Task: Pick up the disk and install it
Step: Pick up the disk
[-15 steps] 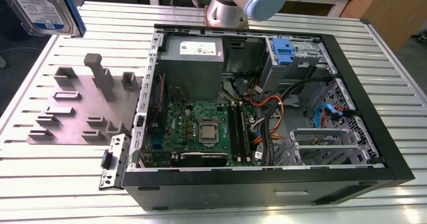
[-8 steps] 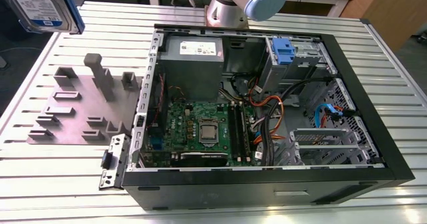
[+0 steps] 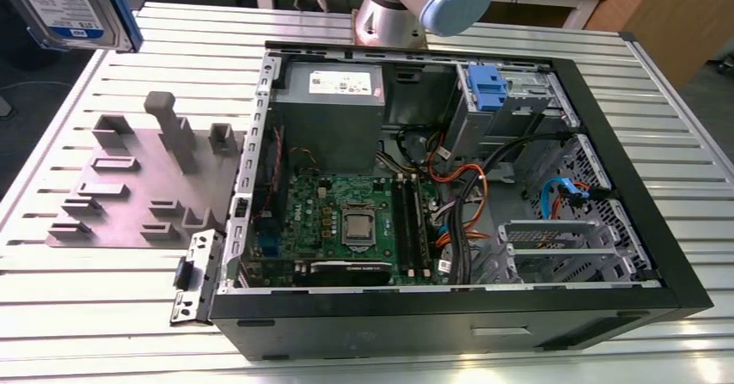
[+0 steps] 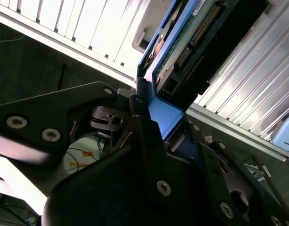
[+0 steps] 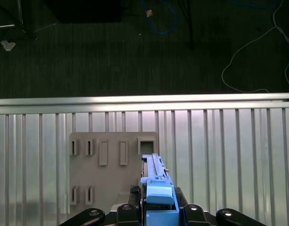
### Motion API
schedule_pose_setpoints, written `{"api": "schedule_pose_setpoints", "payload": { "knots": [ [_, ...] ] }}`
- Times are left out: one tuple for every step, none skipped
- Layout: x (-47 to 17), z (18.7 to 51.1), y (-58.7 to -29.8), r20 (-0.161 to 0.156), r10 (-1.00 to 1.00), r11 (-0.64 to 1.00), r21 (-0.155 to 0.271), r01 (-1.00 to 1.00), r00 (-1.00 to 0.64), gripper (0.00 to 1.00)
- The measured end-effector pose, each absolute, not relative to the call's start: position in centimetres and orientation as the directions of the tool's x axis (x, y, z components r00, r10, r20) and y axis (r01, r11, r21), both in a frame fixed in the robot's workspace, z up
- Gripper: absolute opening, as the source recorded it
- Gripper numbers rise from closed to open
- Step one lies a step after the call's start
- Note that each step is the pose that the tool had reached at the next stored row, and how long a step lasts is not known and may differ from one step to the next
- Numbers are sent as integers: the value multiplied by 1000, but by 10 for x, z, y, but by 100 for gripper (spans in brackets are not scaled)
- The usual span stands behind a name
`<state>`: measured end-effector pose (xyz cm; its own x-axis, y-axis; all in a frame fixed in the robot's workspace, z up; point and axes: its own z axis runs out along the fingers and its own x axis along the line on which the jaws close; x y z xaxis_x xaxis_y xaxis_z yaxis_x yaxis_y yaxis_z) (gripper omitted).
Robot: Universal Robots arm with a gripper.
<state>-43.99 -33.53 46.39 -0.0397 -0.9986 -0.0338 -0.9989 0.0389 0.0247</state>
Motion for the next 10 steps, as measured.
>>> {"api": "schedule_pose_setpoints", "payload": {
  "knots": [
    [-440,465,-335,-34,-999,39,25,-999,-40,36],
    [-440,466,-335,-34,-999,39,25,-999,-40,36],
    [-440,467,-335,-34,-999,39,25,-999,-40,36],
    [-440,468,-335,-34,-999,39,25,-999,-40,36],
    [-440,469,-335,-34,-999,39,25,-999,-40,36],
    [-440,470,-335,-34,-999,39,25,-999,-40,36],
    [-440,471,-335,-34,-999,39,25,-999,-40,36],
    [-440,472,-335,-34,-999,39,25,-999,-40,36],
    [-440,473,-335,-34,-999,39,25,-999,-40,36],
    [-440,474,-335,-34,-999,39,25,-999,-40,36]
  ]
}}
